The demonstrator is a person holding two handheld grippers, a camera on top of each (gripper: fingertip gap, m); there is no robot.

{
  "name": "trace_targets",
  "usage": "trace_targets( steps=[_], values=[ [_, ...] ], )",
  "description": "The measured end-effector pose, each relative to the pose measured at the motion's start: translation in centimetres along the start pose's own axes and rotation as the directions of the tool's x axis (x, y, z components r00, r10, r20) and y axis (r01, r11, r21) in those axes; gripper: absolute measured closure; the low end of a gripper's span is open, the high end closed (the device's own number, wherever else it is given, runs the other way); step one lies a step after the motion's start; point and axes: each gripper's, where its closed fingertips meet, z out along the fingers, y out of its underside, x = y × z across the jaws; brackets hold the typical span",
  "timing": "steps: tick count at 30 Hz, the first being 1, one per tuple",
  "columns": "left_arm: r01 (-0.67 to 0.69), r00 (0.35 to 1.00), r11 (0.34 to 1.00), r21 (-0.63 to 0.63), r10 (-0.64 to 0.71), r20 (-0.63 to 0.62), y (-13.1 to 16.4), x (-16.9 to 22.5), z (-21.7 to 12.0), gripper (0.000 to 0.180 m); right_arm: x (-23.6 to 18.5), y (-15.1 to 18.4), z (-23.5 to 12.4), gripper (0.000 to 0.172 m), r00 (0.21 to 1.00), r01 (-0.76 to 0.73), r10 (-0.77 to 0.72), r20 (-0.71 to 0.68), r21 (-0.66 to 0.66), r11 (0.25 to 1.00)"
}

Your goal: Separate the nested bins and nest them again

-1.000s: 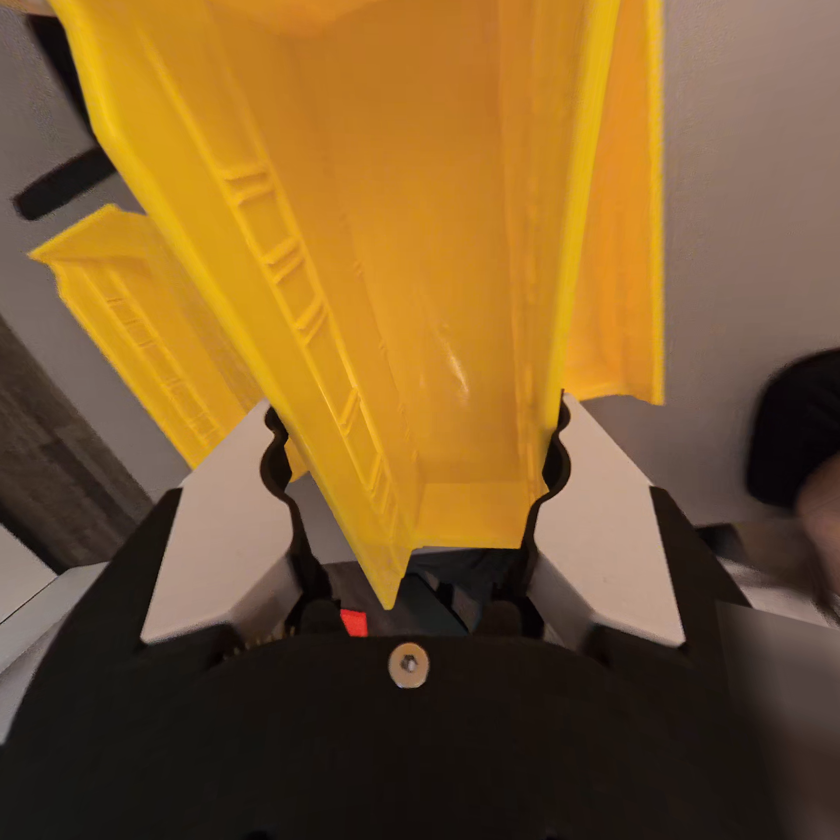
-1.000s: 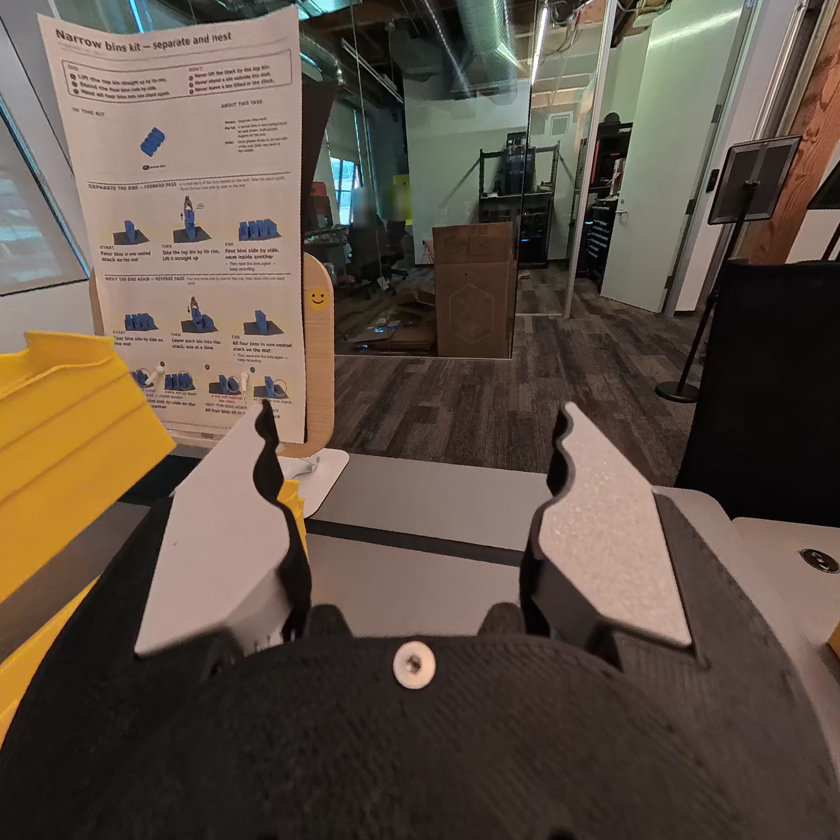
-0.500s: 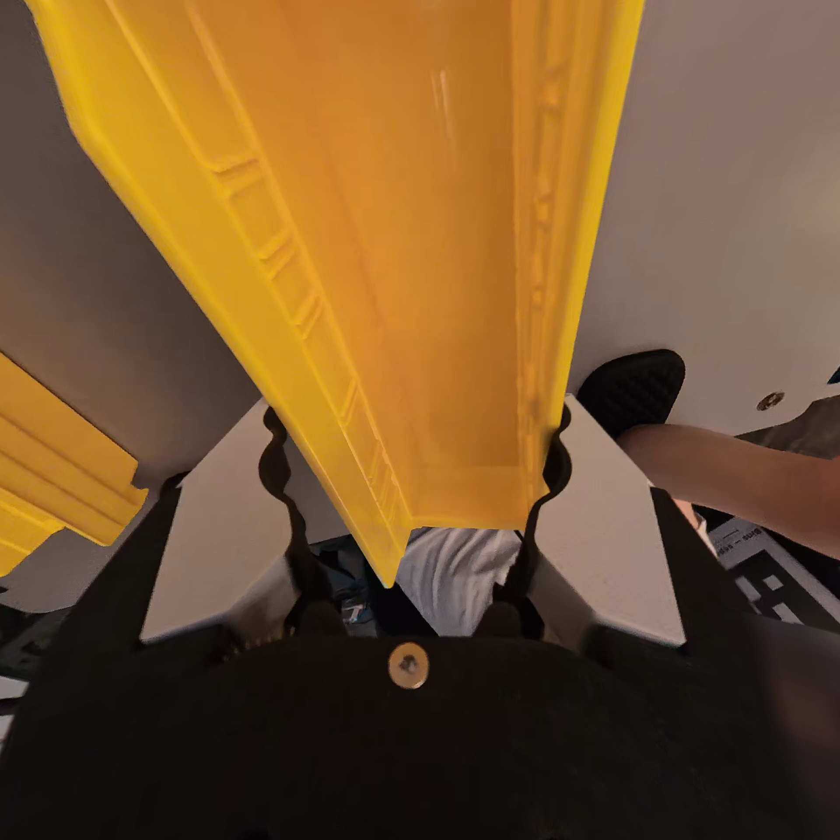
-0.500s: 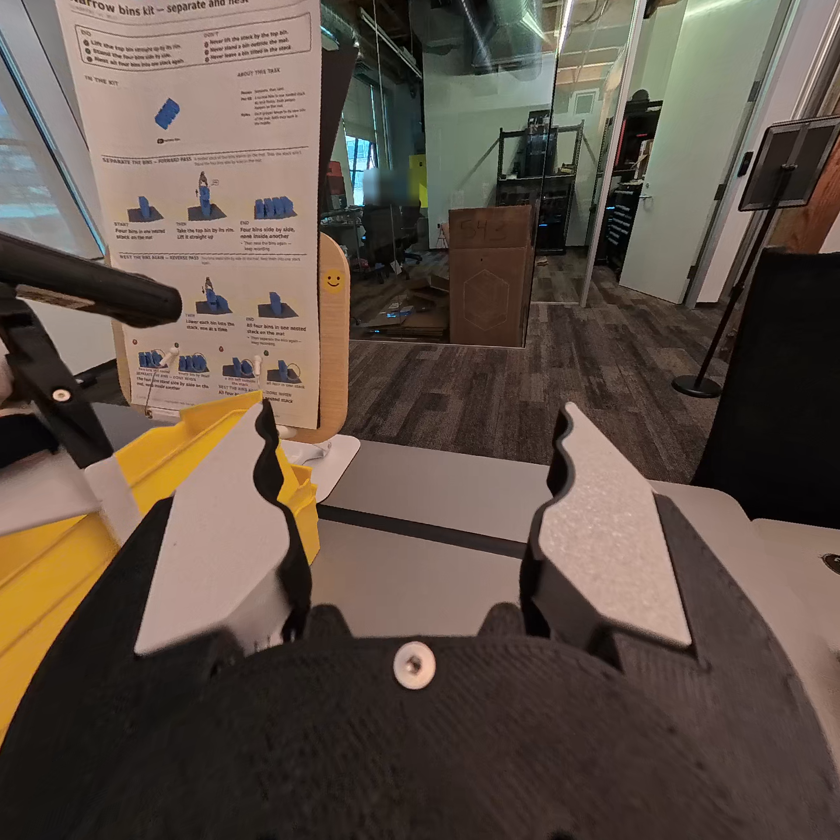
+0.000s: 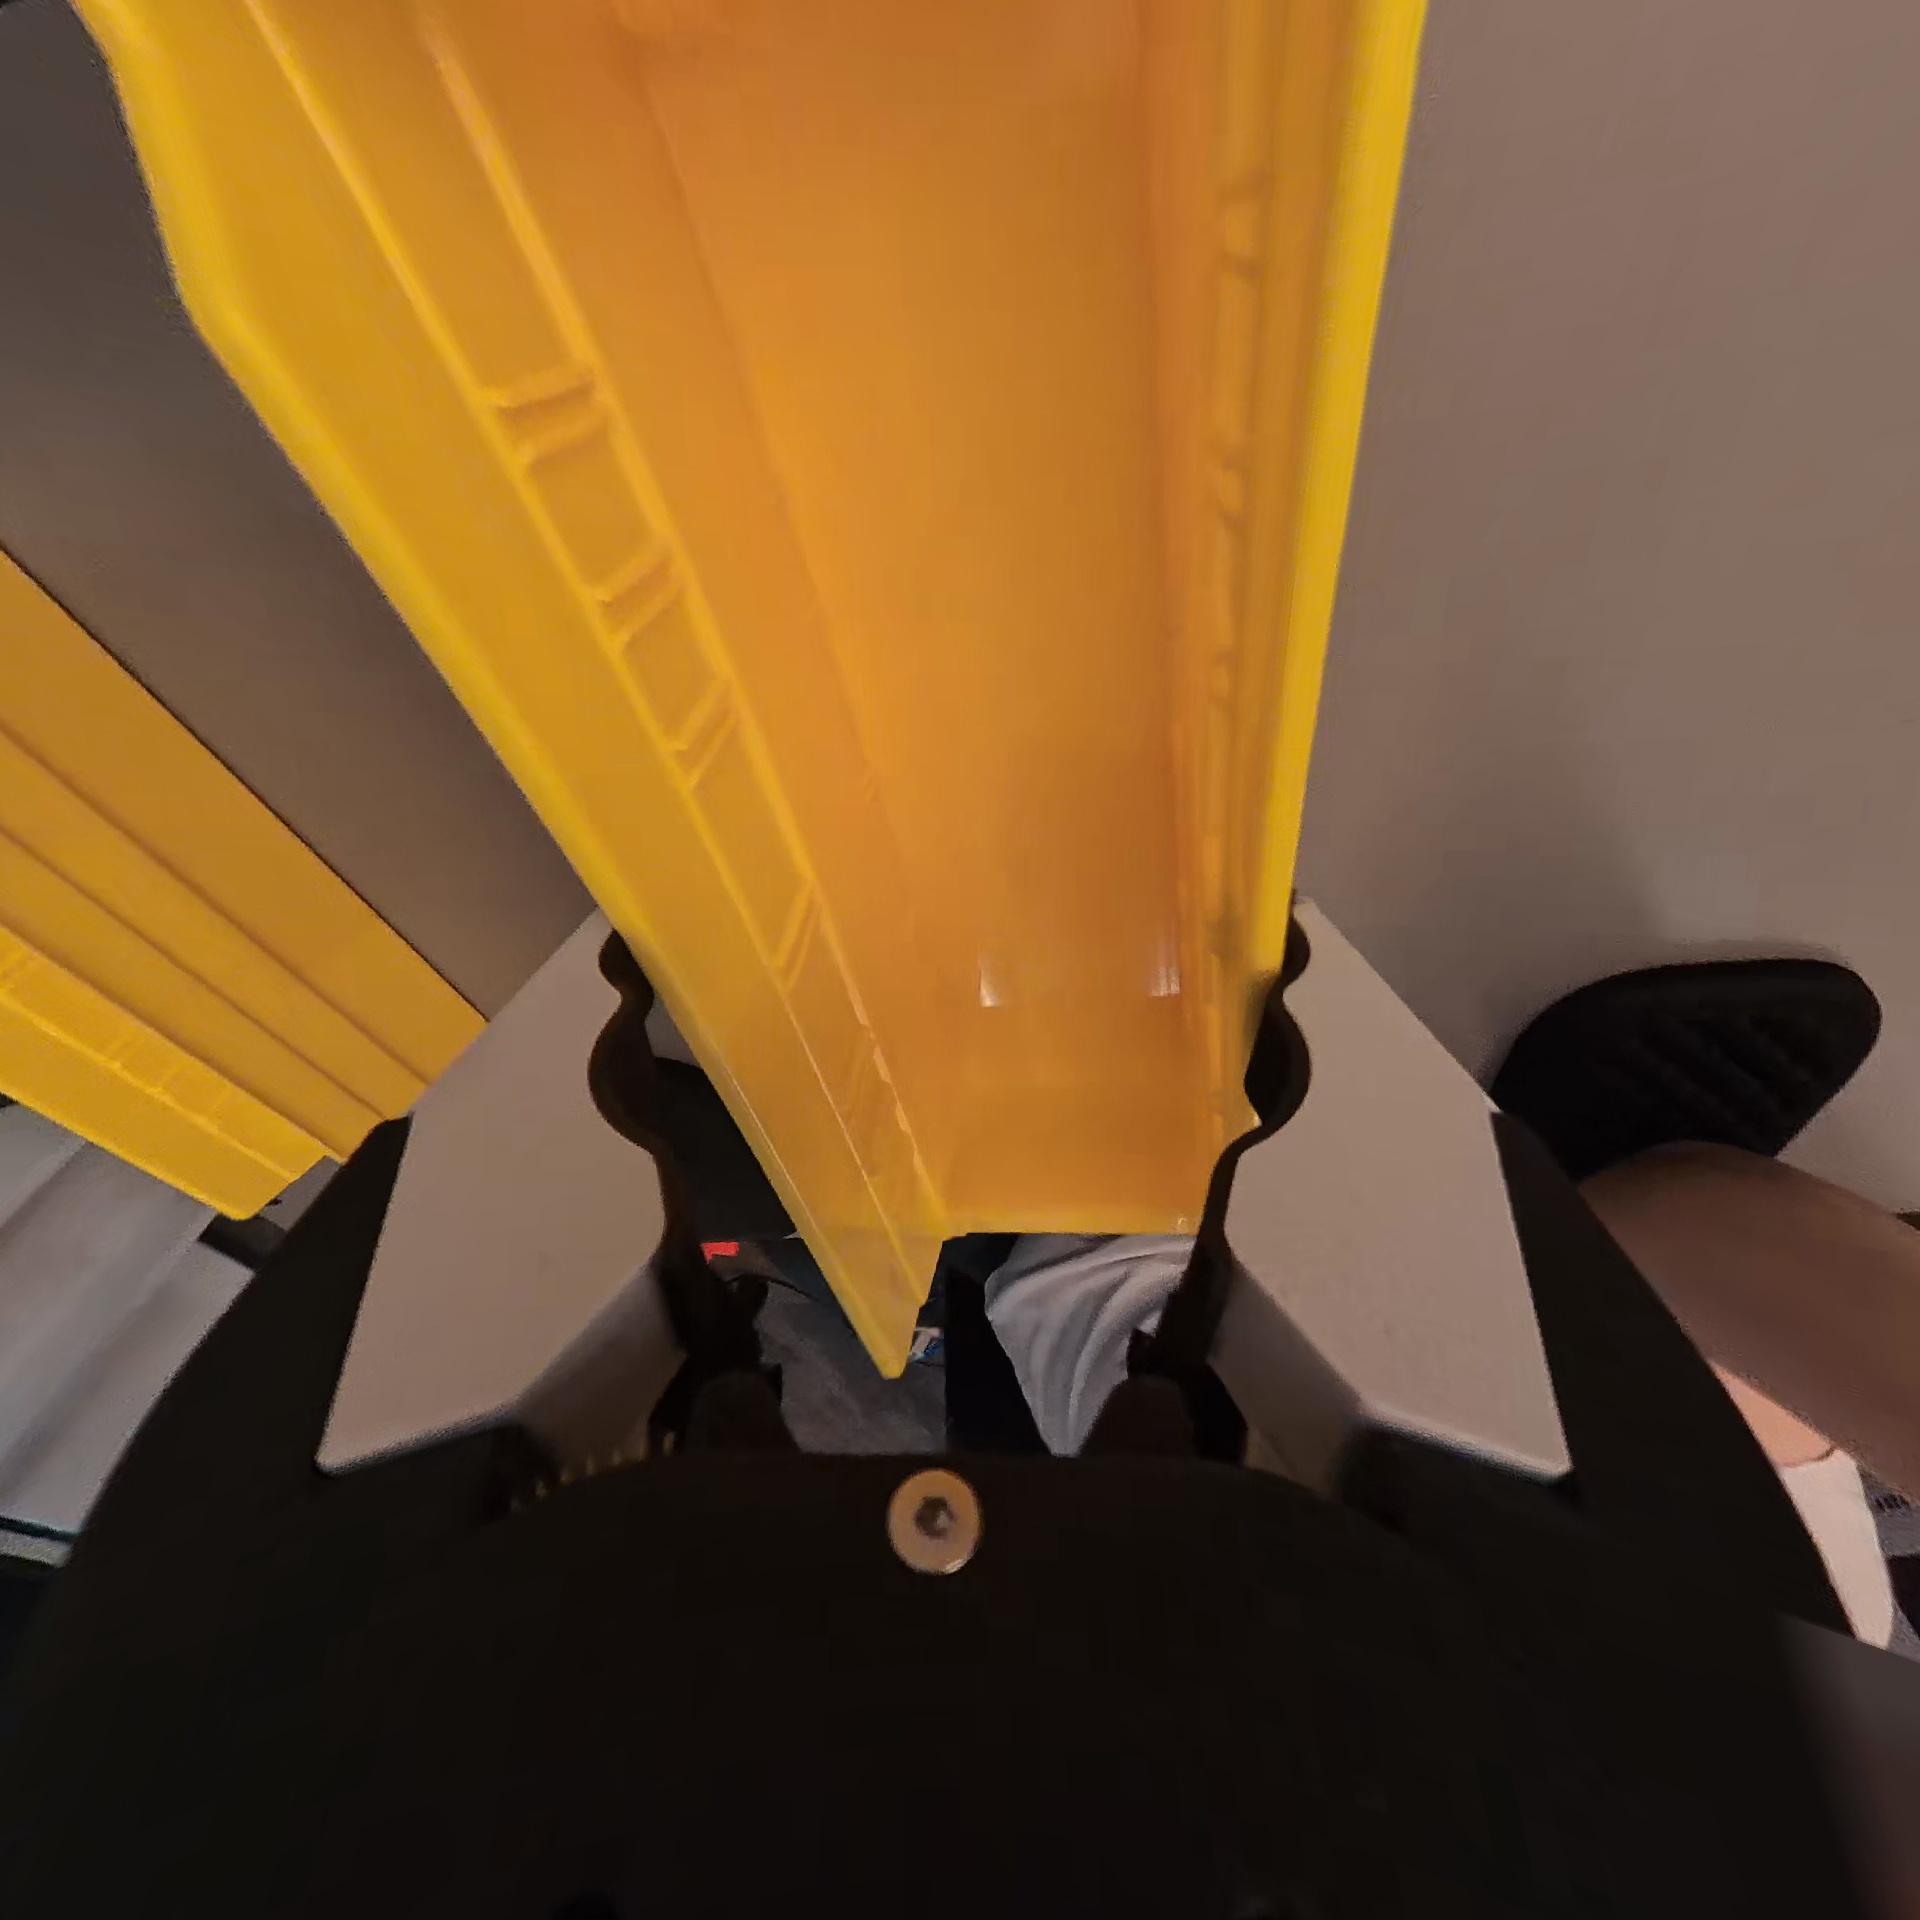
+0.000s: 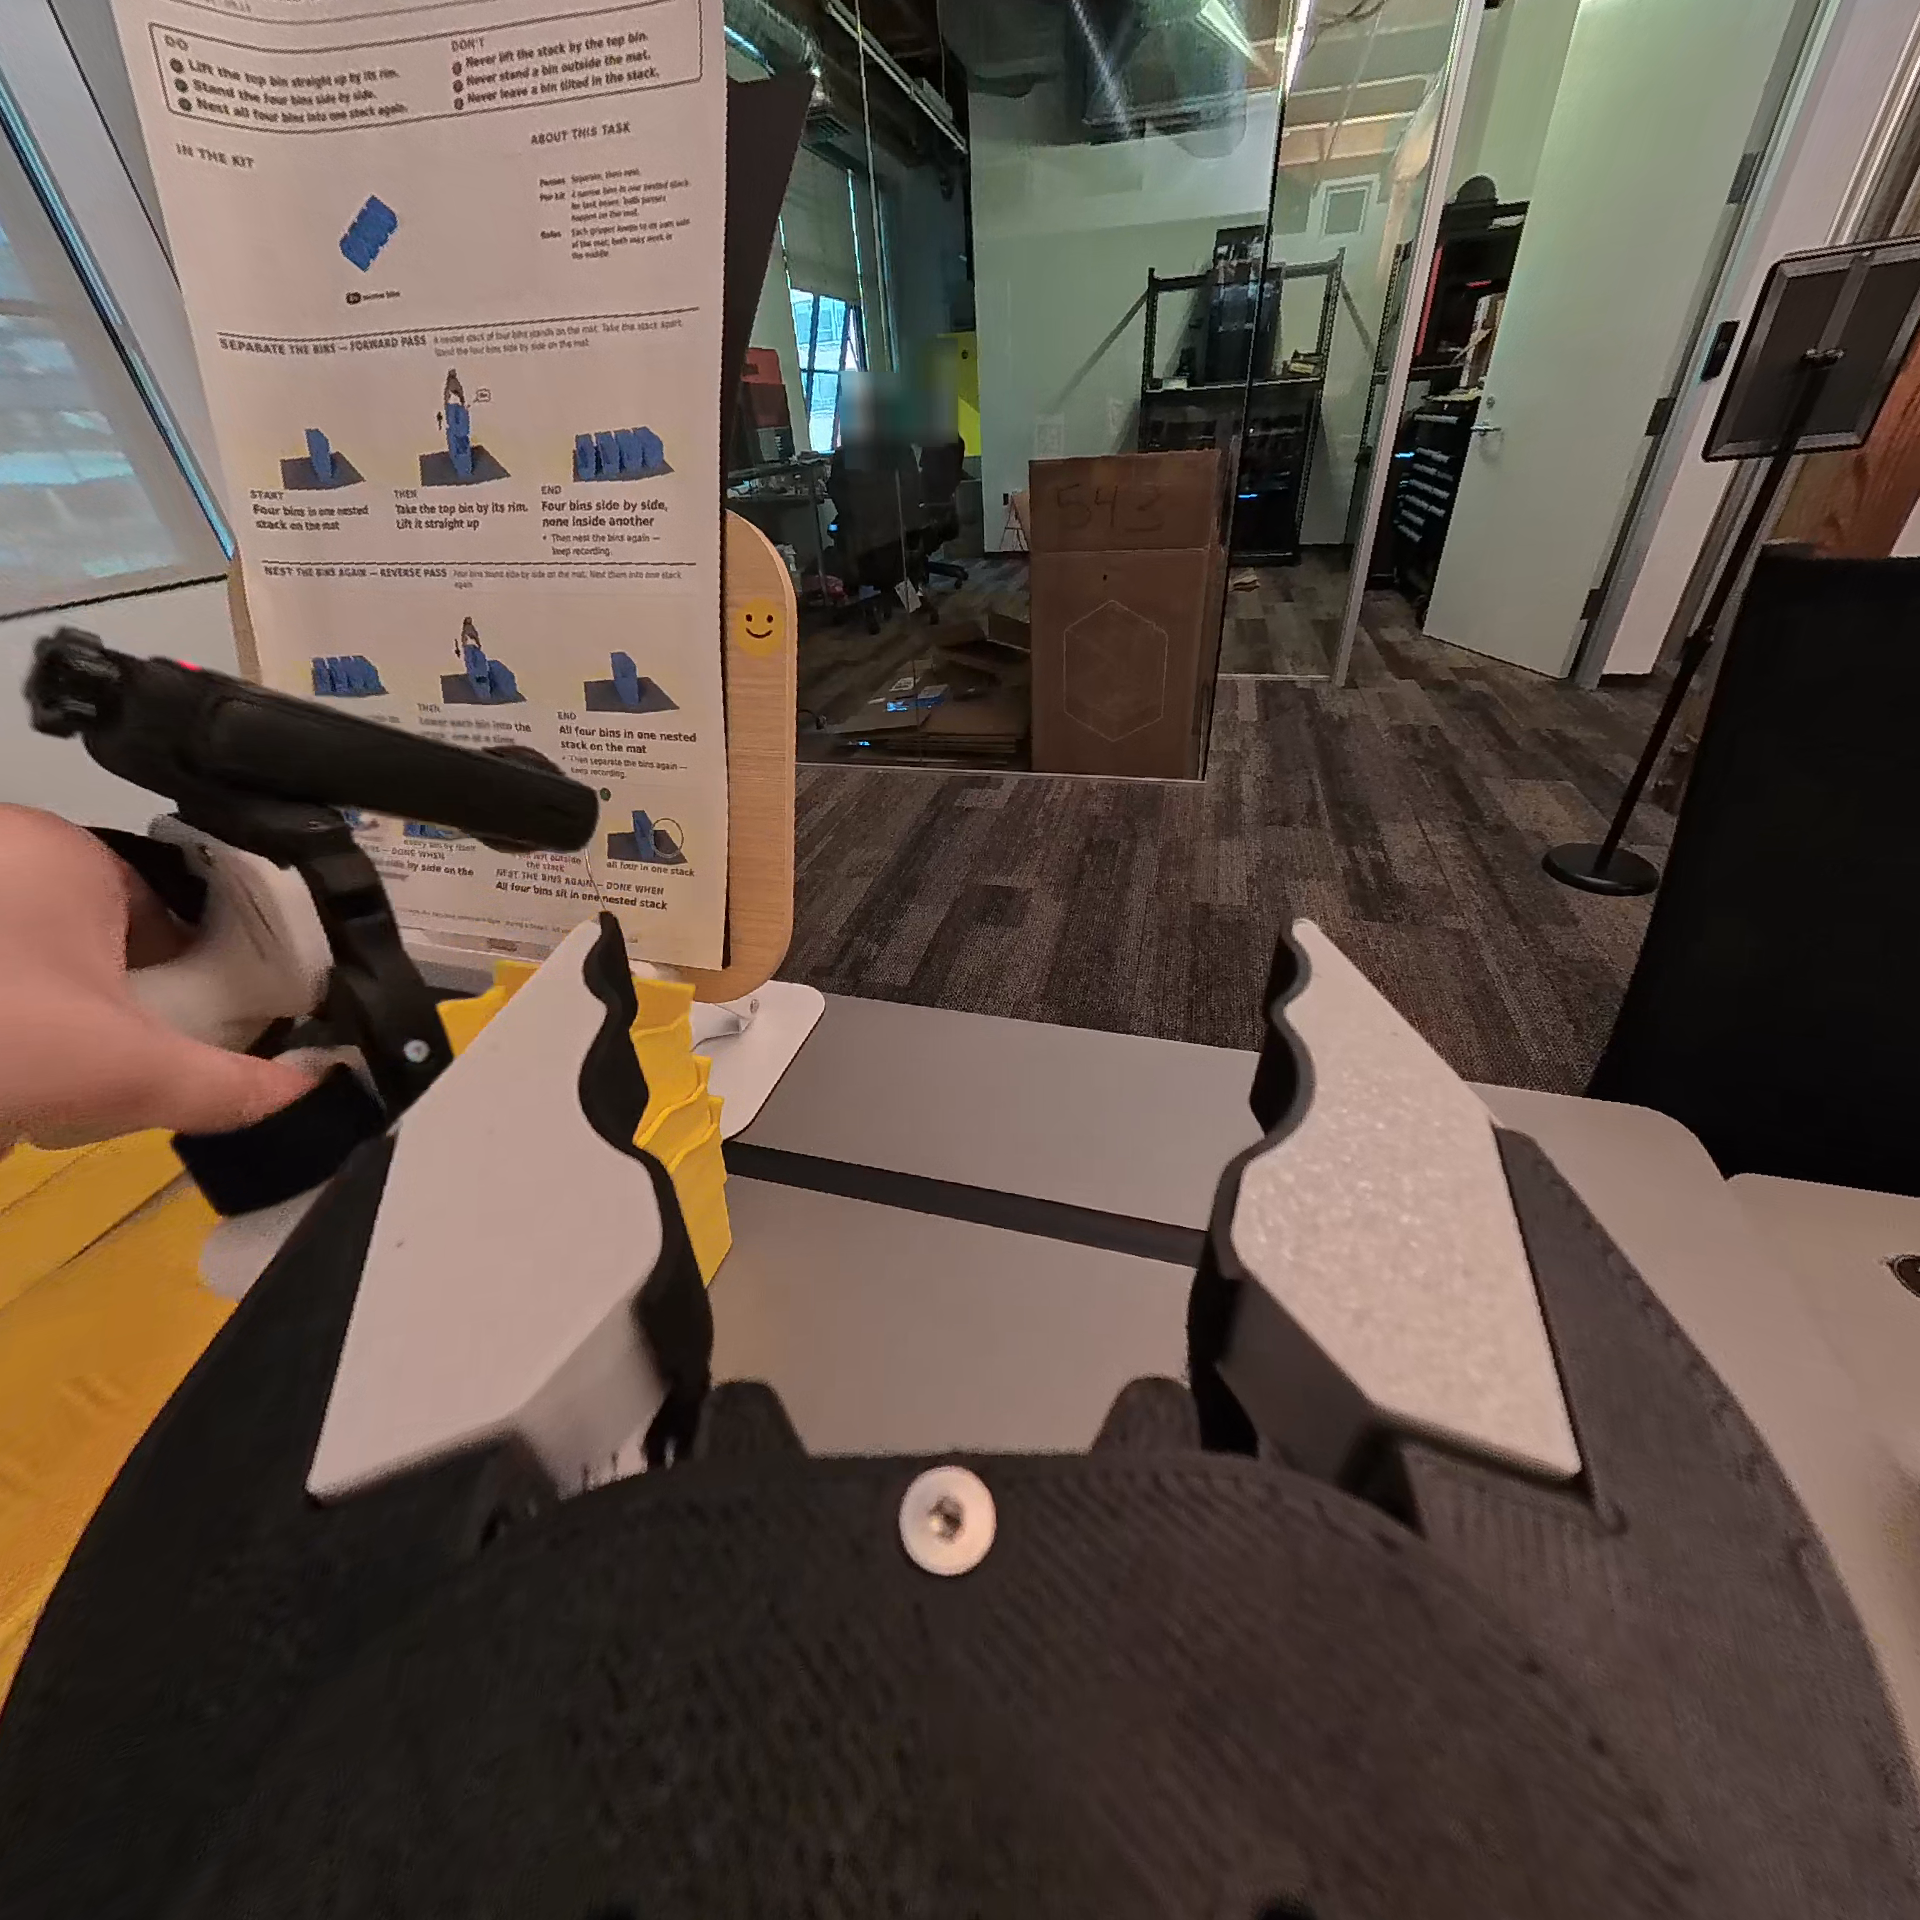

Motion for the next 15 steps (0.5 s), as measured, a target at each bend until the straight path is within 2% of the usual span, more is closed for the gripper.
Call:
trace_targets(
  steps=[8,11,15],
  values=[
    [0.002,0.999,0.999,0.036,-0.003,0.051,-0.7,0.2,1.0,0.061,-0.2,0.4,0.3,0.051,1.0,0.012,-0.012,0.001,-0.015,1.0],
    [0.0,1.0,0.996,0.086,-0.002,0.023,-1.2,0.4,1.7,0.051,-0.3,0.6,0.5,0.051,1.0,0.017,-0.017,0.003,-0.023,1.0],
    [-0.037,0.999,0.99,0.139,0.042,-0.032,-1.2,0.5,1.7,0.046,-0.5,1.2,0.8,0.051,1.0,0.029,-0.029,0.006,-0.048,0.998]
  ],
)
